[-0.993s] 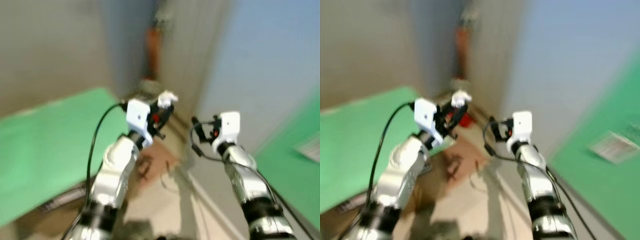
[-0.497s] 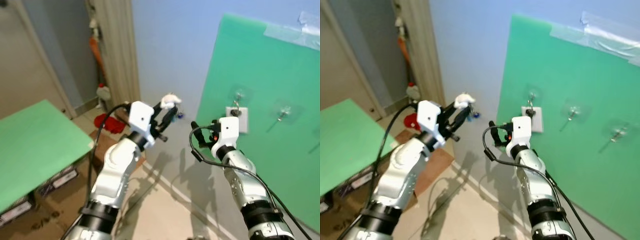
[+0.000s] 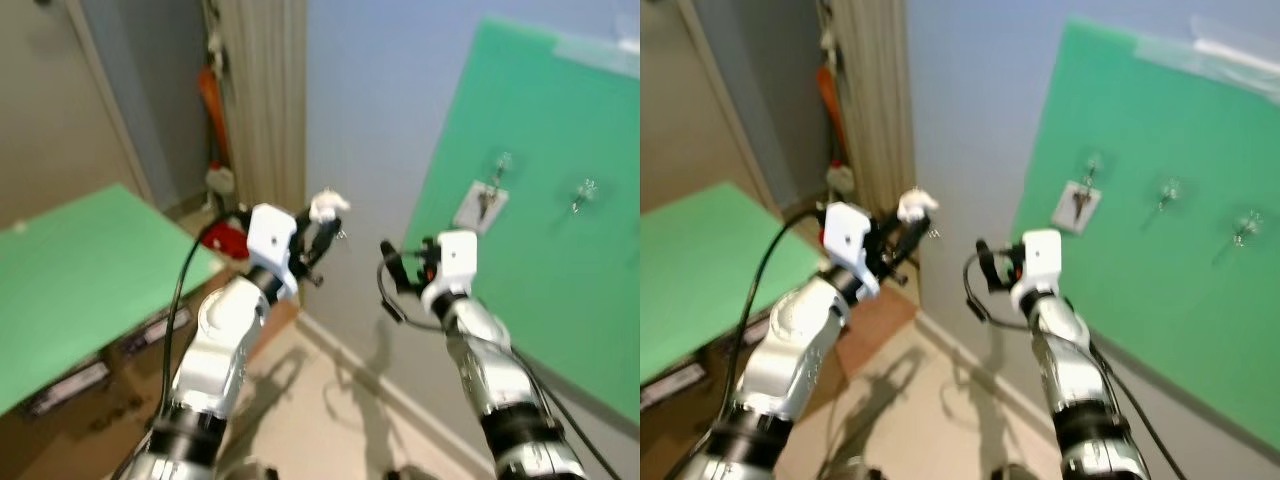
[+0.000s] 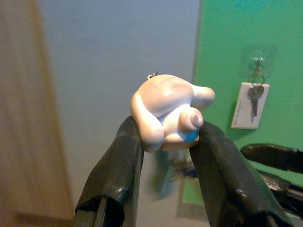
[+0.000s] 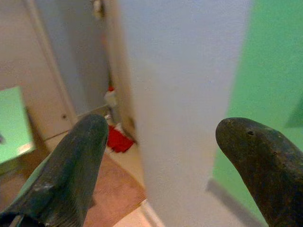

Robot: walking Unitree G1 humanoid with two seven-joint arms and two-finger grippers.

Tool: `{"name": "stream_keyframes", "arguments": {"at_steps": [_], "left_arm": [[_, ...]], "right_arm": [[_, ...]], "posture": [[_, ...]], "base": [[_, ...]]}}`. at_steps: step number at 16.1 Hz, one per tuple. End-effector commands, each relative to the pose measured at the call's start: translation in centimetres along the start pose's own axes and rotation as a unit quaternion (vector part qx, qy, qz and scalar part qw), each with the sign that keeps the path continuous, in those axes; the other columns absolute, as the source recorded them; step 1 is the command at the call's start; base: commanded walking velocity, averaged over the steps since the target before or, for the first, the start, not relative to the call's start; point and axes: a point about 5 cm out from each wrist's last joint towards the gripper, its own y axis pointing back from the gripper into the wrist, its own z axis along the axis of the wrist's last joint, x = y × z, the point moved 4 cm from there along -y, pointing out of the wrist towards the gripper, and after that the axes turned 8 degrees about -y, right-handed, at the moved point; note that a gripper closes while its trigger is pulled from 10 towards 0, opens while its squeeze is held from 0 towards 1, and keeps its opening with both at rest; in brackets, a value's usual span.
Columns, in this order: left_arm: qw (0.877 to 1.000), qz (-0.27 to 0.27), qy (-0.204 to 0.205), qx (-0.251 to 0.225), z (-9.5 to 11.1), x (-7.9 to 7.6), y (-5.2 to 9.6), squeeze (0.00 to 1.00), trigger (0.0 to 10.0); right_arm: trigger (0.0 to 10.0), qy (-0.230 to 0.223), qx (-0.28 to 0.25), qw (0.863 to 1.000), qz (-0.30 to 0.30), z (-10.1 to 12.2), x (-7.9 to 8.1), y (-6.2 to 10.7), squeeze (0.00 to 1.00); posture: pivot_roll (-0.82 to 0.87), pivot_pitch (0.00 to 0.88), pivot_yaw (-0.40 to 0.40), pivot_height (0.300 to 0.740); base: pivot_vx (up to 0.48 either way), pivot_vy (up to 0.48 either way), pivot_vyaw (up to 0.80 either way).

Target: Hang keys on a hook

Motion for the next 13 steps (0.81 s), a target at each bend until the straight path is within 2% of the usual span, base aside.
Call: {"name": "stream_keyframes", "arguments": {"at_steps": [1, 2, 8, 9, 10, 13], "left_arm": [[1.000, 0.006, 0.001, -0.003, 0.1, 0.2, 0.0, 0.00, 0.0], [1.000, 0.008, 0.002, -0.004, 0.1, 0.2, 0.0, 0.00, 0.0], [1.000, 0.006, -0.002, 0.005, -0.3, 0.4, 0.0, 0.00, 0.0], [1.000, -0.003, -0.005, 0.012, -0.4, 0.4, 0.0, 0.00, 0.0], [0.999, -0.022, 0.010, 0.023, -0.6, 0.7, -0.1, 0.00, 0.0], [0.997, -0.062, -0.005, 0.033, -0.2, 0.9, -0.5, 0.00, 0.0]], "right_arm": [[10.0, 0.015, -0.004, 1.000, 0.005, 0.6, 0.1, -0.3, 0.00], [10.0, 0.015, -0.002, 1.000, 0.005, 0.6, 0.1, -0.3, 0.00], [10.0, 0.015, -0.001, 1.000, 0.005, 0.4, 0.1, -0.1, 0.00], [10.0, 0.020, -0.010, 1.000, 0.005, 0.8, 0.2, -0.1, 0.00], [10.0, 0.025, -0.020, 0.999, 0.007, 1.4, 0.2, -0.2, 0.00], [10.0, 0.042, -0.037, 0.998, 0.004, 3.1, -0.4, -0.7, 0.00]], "posture": [[0.01, 0.000, 0.005, 0.740], [0.01, 0.000, 0.005, 0.740], [0.00, 0.000, 0.013, 0.740], [0.00, 0.000, 0.014, 0.740], [0.00, 0.000, 0.017, 0.740], [0.00, 0.000, 0.013, 0.740]], "base": [[0.000, 0.000, 0.00], [0.000, 0.000, 0.00], [0.000, 0.000, -0.72], [0.000, 0.000, 0.00], [0.000, 0.000, 0.00], [0.000, 0.000, 0.00]]}}
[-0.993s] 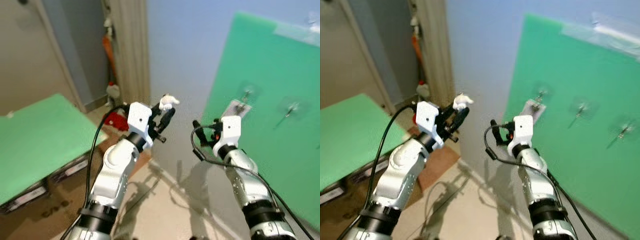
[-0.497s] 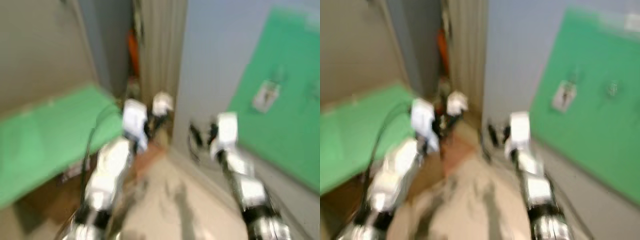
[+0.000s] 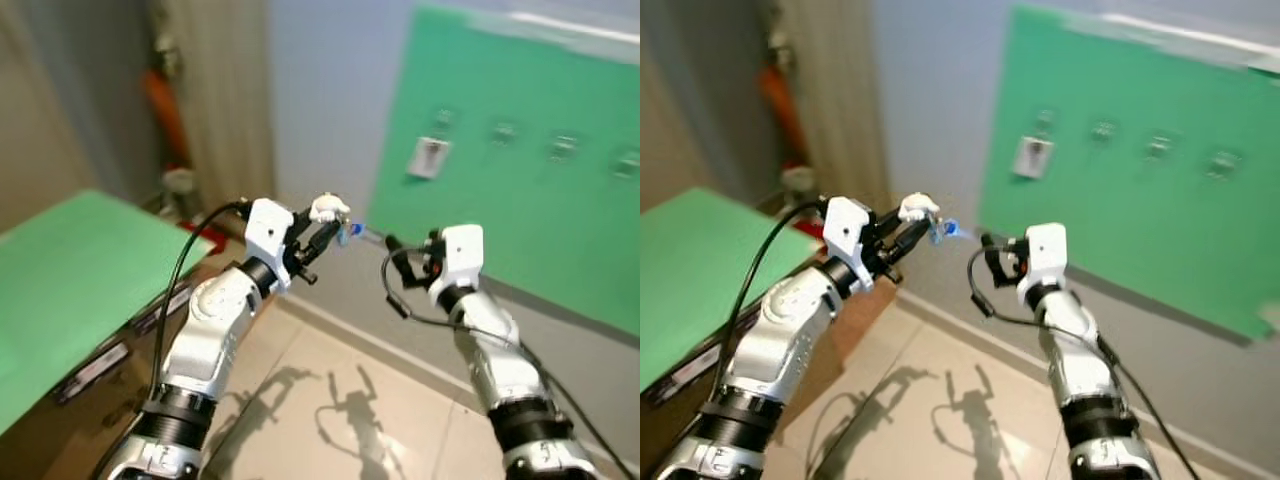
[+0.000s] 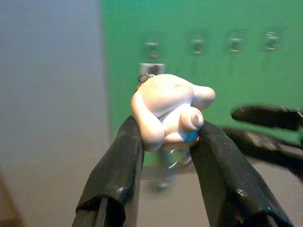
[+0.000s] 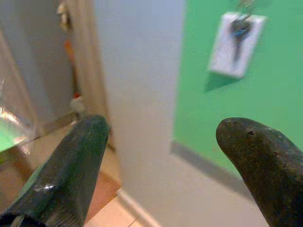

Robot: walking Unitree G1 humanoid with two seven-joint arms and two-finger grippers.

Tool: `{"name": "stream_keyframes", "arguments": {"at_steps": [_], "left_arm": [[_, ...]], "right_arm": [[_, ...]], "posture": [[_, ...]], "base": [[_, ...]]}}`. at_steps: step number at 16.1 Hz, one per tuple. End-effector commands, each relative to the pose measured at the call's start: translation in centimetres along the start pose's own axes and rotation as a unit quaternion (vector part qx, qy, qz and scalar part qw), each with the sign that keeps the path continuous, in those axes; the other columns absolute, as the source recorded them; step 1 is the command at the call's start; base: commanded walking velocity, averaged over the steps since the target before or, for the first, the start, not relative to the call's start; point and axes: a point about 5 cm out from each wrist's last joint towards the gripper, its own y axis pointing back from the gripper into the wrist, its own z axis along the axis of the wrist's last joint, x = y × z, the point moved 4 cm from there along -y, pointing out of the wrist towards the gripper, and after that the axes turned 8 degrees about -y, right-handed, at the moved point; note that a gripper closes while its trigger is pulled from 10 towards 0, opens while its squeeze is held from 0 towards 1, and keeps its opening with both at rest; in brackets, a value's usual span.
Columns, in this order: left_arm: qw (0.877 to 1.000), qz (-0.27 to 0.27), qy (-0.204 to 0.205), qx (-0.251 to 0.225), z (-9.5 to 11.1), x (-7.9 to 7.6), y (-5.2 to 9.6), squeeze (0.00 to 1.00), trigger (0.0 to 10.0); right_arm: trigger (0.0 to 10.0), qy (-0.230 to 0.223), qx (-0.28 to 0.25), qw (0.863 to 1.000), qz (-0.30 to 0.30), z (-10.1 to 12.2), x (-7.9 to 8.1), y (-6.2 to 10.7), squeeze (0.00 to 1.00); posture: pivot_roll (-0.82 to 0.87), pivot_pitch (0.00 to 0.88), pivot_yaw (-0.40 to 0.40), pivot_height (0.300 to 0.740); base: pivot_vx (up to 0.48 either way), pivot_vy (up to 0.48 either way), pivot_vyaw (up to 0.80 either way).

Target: Hang keys on a hook

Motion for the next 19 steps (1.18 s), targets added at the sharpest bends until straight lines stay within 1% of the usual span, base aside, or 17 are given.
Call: {"name": "stream_keyframes", "arguments": {"at_steps": [1, 2, 4, 7, 10, 12, 13, 14, 15, 18, 19], "left_arm": [[1.000, -0.023, -0.005, 0.000, 0.5, -0.2, -0.3, 0.00, 0.0], [0.998, -0.065, -0.016, 0.007, 0.6, -1.0, -0.2, 0.00, 0.0], [0.994, -0.105, -0.030, 0.020, 0.7, -1.5, 0.0, 0.00, 0.0], [0.991, -0.122, -0.042, 0.021, 1.5, -1.0, 0.1, 0.00, 0.0], [0.989, -0.139, -0.042, 0.016, 2.3, -1.0, 0.2, 0.00, 0.0], [0.989, -0.142, -0.042, 0.011, 2.9, -0.8, 0.1, 0.00, 0.0], [0.989, -0.142, -0.044, 0.008, 3.2, -0.6, 0.0, 0.00, 0.0], [0.989, -0.142, -0.049, 0.007, 3.5, -0.3, -0.1, 0.00, 0.0], [0.989, -0.142, -0.051, 0.009, 3.5, -0.2, -0.1, 0.00, 0.0], [0.989, -0.141, -0.051, 0.010, 3.6, -0.1, -0.1, 0.00, 0.0], [0.988, -0.142, -0.051, 0.011, 3.6, -0.1, -0.2, 0.00, 0.0]], "right_arm": [[10.0, 0.010, -0.017, 1.000, -0.004, 1.3, -0.5, -0.4, 0.00], [10.0, 0.017, -0.020, 1.000, -0.004, 1.8, -0.9, -0.7, 0.00], [10.0, 0.023, -0.021, 1.000, -0.005, 2.0, -1.1, -0.7, 0.00], [10.0, 0.029, -0.019, 0.999, -0.001, 2.1, -1.0, -0.9, 0.00], [10.0, 0.030, -0.019, 0.999, 0.004, 2.0, -0.9, -1.0, 0.00], [10.0, 0.028, -0.017, 0.999, 0.012, 1.9, -0.5, -1.0, 0.00], [10.0, 0.022, -0.014, 0.999, 0.024, 1.7, 0.0, -1.0, 0.00], [10.0, 0.009, -0.004, 0.999, 0.052, 1.3, 1.0, -0.9, 0.00], [10.0, 0.003, 0.002, 0.998, 0.067, 1.2, 1.4, -0.8, 0.00], [10.0, -0.007, 0.019, 0.994, 0.105, 1.0, 1.8, -0.3, 0.00], [10.0, -0.004, 0.024, 0.993, 0.119, 1.1, 1.9, -0.1, 0.00]], "posture": [[0.00, 0.000, 0.009, 0.740], [0.00, 0.000, 0.007, 0.740], [0.00, 0.000, 0.002, 0.740], [0.00, 0.000, 0.004, 0.740], [0.00, 0.000, 0.005, 0.740], [0.00, 0.000, 0.005, 0.740], [0.00, 0.000, 0.006, 0.740], [0.00, 0.000, 0.006, 0.740], [0.00, 0.000, 0.006, 0.740], [0.01, 0.000, 0.007, 0.740], [0.01, 0.000, 0.007, 0.740]], "base": [[0.000, 0.000, 0.00], [0.000, 0.000, 0.00], [0.000, 0.000, 0.00], [0.000, 0.000, 0.00], [0.000, 0.000, 0.00], [0.000, 0.000, 0.00], [0.000, 0.000, 0.00], [0.000, 0.000, 0.00], [0.000, 0.000, 0.00], [0.000, 0.000, 0.00], [0.000, 0.000, 0.00]]}}
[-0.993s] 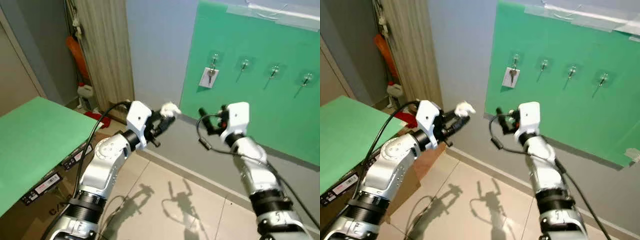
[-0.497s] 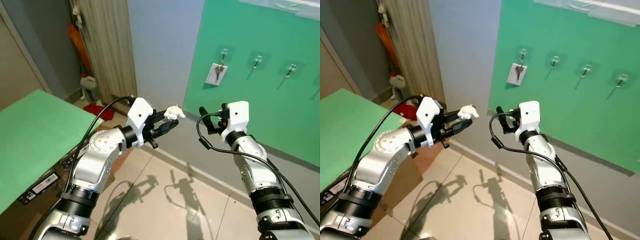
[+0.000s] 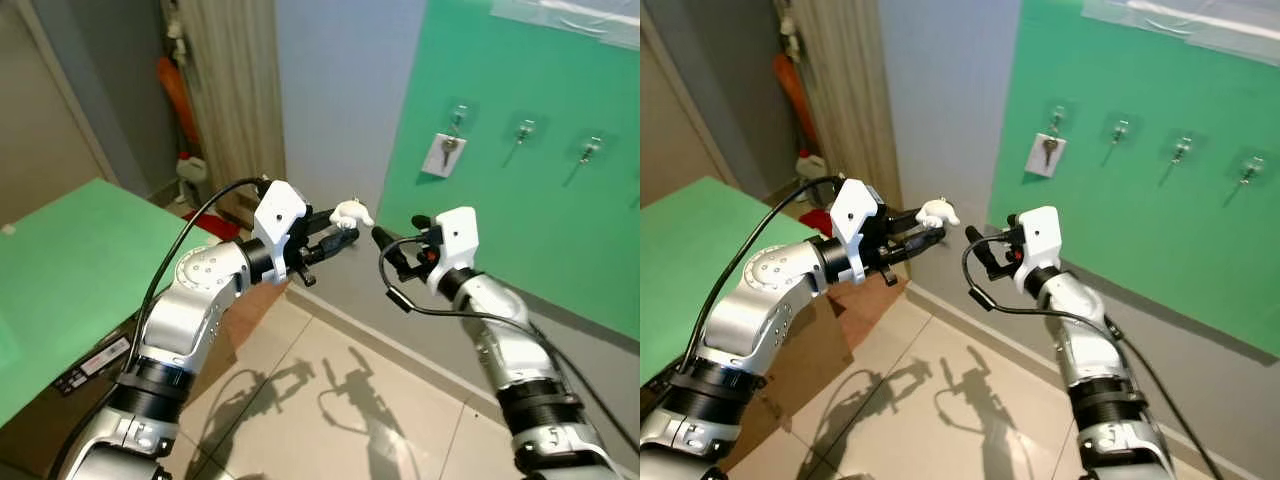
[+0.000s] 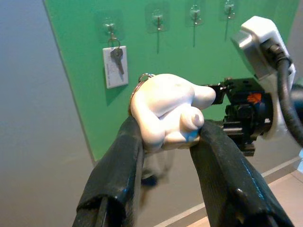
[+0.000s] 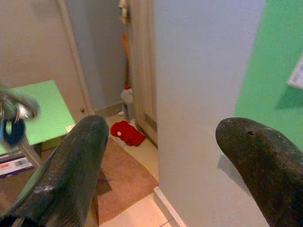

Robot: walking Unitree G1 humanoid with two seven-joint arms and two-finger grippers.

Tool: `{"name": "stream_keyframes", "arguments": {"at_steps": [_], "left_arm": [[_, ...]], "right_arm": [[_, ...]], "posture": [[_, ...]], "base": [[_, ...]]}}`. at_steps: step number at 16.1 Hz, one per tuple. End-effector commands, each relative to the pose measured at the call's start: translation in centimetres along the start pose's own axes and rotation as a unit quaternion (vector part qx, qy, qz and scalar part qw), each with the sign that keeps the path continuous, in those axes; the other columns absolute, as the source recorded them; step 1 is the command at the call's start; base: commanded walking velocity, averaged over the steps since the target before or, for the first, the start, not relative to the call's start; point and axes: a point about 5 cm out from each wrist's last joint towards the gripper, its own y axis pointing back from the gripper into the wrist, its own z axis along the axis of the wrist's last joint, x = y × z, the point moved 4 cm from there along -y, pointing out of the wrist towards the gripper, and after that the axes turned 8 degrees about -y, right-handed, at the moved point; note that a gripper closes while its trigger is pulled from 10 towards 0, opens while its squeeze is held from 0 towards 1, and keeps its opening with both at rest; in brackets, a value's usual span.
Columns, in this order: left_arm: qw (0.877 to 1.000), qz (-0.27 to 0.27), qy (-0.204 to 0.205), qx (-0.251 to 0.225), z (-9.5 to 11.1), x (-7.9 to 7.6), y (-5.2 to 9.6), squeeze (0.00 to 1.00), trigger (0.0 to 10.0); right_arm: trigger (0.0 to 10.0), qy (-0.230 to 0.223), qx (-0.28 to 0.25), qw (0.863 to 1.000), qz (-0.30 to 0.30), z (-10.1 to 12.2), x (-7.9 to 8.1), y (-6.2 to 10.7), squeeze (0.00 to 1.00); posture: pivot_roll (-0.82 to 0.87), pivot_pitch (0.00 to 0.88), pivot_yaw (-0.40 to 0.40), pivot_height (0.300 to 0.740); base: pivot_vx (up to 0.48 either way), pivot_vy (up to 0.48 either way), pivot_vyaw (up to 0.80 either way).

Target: Hang keys on a hook

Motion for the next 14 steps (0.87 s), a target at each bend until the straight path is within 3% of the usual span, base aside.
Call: {"name": "stream_keyframes", "arguments": {"at_steps": [1, 5, 7, 9, 14], "left_arm": [[1.000, -0.002, -0.011, -0.008, 0.8, 0.3, -0.1, 0.00, 0.0], [1.000, 0.007, -0.014, 0.005, 0.2, 0.9, 0.3, 0.00, 0.0], [1.000, 0.013, -0.016, 0.011, 0.0, 1.3, 0.4, 0.00, 0.0], [1.000, 0.015, -0.020, 0.018, -0.2, 1.5, 0.6, 0.00, 0.0], [0.999, 0.017, -0.024, 0.024, -0.4, 1.9, 0.6, 0.00, 0.0]], "right_arm": [[10.0, 0.004, 0.009, 1.000, 0.012, -0.1, -0.1, 0.5, 0.00], [10.0, 0.038, 0.036, 0.998, -0.019, -0.5, -3.1, 2.0, 0.00], [10.0, 0.042, 0.055, 0.997, -0.016, -1.0, -3.5, 2.5, 0.00], [10.0, 0.040, 0.063, 0.997, -0.003, -1.3, -3.1, 2.7, 0.00], [10.0, 0.025, 0.081, 0.994, 0.072, -1.7, -0.3, 3.1, 0.00]], "posture": [[0.00, 0.000, 0.007, 0.740], [0.00, 0.000, 0.002, 0.740], [0.01, 0.000, 0.003, 0.740], [0.01, 0.000, 0.010, 0.740], [0.00, 0.000, 0.021, 0.740]], "base": [[0.000, 0.000, 0.00], [0.000, 0.000, 0.00], [0.000, 0.000, 0.00], [0.000, 0.000, 0.00], [0.000, 0.000, 0.00]]}}
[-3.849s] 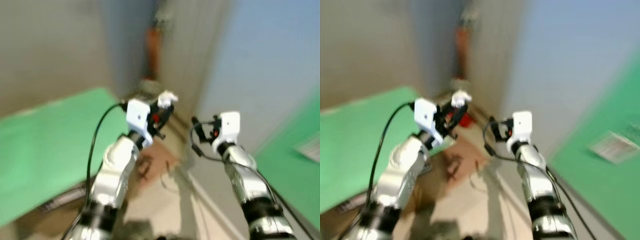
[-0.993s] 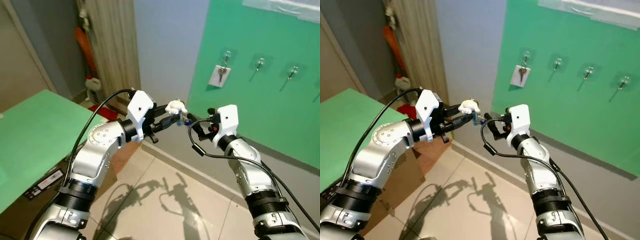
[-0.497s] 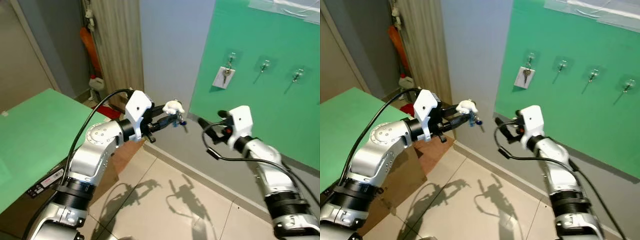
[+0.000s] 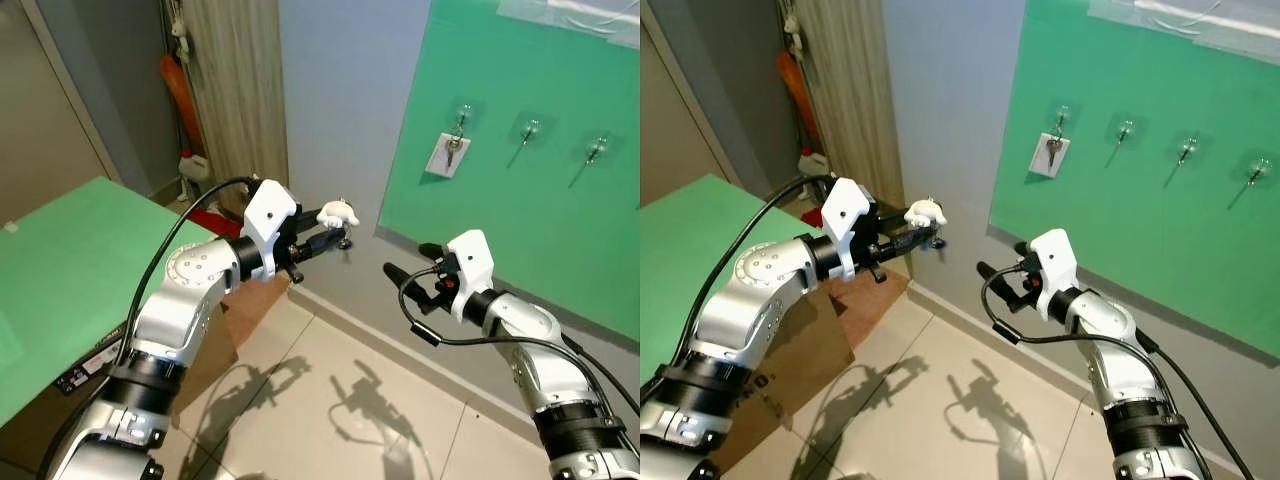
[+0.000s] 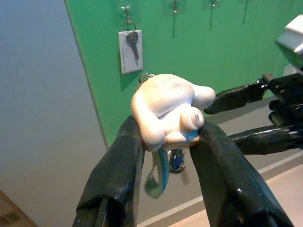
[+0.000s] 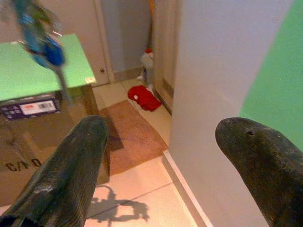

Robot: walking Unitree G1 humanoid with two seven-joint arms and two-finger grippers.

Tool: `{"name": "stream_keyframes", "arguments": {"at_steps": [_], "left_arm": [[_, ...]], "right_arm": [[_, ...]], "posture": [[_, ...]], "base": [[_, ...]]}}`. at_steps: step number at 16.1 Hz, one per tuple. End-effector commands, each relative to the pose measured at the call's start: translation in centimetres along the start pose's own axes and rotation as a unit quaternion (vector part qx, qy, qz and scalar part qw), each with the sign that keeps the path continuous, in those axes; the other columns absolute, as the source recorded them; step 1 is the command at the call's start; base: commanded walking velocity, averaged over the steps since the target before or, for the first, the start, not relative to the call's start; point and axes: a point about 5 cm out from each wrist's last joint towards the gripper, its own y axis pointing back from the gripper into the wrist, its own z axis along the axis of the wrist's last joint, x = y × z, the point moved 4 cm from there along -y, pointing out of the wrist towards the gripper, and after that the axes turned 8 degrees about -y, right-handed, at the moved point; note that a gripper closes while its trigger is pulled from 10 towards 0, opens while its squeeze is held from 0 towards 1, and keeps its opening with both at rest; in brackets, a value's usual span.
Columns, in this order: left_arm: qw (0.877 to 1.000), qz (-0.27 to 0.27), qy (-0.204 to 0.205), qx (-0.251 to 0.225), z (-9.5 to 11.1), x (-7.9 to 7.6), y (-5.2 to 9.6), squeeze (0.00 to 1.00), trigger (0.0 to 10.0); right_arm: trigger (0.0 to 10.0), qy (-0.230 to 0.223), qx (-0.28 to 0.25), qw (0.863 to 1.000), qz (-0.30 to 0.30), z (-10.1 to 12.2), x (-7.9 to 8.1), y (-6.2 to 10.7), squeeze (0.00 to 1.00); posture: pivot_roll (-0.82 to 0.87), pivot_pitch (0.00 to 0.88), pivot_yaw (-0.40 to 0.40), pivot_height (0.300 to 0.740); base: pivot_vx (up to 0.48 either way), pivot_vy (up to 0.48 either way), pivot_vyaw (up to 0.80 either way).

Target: Hang keys on a hook

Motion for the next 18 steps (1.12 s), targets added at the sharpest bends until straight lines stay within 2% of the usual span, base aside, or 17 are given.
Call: {"name": "stream_keyframes", "arguments": {"at_steps": [1, 6, 10, 15, 16, 18], "left_arm": [[1.000, 0.003, -0.015, -0.004, 0.6, 0.6, -0.1, 0.00, 0.0], [1.000, -0.009, -0.013, -0.009, 0.9, 0.3, -0.6, 0.00, 0.0], [1.000, -0.007, -0.012, -0.011, 0.9, 0.6, -1.1, 0.00, 0.0], [0.999, -0.023, -0.012, -0.030, 1.9, -0.2, -2.1, 0.00, 0.0], [0.999, -0.031, 0.003, -0.040, 2.1, -0.5, -2.4, 0.00, 0.0], [0.998, -0.045, 0.004, -0.040, 2.1, -1.3, -2.8, 0.00, 0.0]], "right_arm": [[10.0, -0.001, -0.004, 1.000, 0.026, 0.6, 0.9, 0.0, 0.00], [10.0, -0.010, -0.018, 0.997, 0.076, 2.1, 3.4, -0.7, 0.00], [10.0, -0.015, -0.001, 0.994, 0.112, 1.7, 5.2, -0.7, 0.00], [10.0, -0.003, 0.007, 0.994, 0.108, 1.4, 5.7, -1.8, 0.00], [10.0, -0.003, 0.005, 0.995, 0.104, 1.6, 5.7, -2.1, 0.00], [10.0, -0.002, -0.003, 0.995, 0.097, 2.0, 5.6, -2.6, 0.00]], "posture": [[0.00, 0.000, 0.023, 0.740], [0.00, 0.000, 0.031, 0.740], [0.00, 0.000, 0.031, 0.740], [-0.01, 0.000, 0.034, 0.740], [0.00, 0.000, 0.032, 0.740], [0.00, 0.000, 0.030, 0.740]], "base": [[0.000, 0.000, 0.00], [0.000, 0.000, 0.00], [0.000, 0.000, 0.00], [0.000, 0.000, 0.00], [0.000, 0.000, 0.00], [0.000, 0.000, 0.00]]}}
